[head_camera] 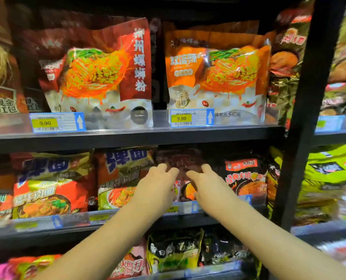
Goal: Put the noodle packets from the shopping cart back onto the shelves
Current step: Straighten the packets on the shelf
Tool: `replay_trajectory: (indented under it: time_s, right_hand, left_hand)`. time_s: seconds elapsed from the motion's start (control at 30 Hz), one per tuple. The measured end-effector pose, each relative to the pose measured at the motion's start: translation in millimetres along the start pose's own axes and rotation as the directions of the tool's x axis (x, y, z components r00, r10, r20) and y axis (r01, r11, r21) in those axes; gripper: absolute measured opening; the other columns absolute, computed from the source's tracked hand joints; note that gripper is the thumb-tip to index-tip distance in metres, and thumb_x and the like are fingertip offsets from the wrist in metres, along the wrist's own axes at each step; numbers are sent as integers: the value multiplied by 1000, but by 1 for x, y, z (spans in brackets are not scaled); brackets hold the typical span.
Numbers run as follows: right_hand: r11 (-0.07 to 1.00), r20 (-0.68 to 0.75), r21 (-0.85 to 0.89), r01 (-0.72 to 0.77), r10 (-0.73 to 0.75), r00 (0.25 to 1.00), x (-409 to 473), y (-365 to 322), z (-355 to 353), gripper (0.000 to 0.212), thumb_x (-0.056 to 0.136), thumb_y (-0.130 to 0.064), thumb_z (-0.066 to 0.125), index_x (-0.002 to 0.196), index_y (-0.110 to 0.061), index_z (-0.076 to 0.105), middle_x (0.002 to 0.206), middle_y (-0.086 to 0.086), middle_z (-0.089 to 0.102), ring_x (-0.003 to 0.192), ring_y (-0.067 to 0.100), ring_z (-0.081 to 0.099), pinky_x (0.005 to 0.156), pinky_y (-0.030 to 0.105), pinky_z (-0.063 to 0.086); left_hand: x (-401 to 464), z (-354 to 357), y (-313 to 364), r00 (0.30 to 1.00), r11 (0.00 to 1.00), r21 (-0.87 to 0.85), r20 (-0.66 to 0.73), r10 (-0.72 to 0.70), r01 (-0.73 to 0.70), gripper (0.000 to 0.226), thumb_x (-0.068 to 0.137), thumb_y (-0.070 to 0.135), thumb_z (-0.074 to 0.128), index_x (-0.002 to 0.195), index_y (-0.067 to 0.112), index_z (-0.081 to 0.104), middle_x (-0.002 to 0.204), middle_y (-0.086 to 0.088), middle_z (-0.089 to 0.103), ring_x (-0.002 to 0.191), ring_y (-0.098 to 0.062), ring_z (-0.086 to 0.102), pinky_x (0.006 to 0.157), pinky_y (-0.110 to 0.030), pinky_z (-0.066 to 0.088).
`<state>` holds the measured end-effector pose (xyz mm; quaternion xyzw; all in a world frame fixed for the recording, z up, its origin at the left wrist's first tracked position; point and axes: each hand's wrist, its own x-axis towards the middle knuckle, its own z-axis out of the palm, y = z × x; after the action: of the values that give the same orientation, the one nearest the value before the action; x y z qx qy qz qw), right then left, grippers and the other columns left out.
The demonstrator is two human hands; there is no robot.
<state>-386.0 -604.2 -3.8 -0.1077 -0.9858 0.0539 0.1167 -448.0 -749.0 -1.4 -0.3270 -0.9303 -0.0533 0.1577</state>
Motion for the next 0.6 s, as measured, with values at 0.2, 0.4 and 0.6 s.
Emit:
replay_trajectory:
  time_s: [0.2, 0.4, 0.6]
  right_hand:
    - [1000, 5, -11, 7, -7, 1000, 17, -9, 0, 43, 92, 5, 59, 130, -12, 50, 128, 18, 46, 121, 38, 47, 93, 44, 52]
    - [1000, -7, 6, 29, -29, 1000, 18, -7, 2, 51, 91, 5, 62, 136, -15, 47, 131, 17, 46, 124, 36, 45, 96, 43, 52]
    - [980, -101, 140, 140, -127, 987, -8, 13, -9, 66, 95, -5, 62, 151, -31, 37, 140, 4, 41, 123, 30, 55, 94, 42, 55]
  left_hand:
    - [14, 1, 6, 997, 996, 26, -6, -83, 83, 39, 93, 29, 71, 125, 17, 52, 120, -9, 57, 116, -31, 58, 87, -38, 51]
    - [13, -1, 12, 993, 993, 11, 2, -117, 117, 38, 94, 28, 70, 127, 17, 52, 122, -9, 58, 115, -29, 59, 86, -35, 50]
    - [3, -8, 22, 994, 994, 11, -11, -107, 107, 58, 94, 25, 67, 145, 24, 38, 133, -6, 46, 127, -29, 45, 90, -37, 50]
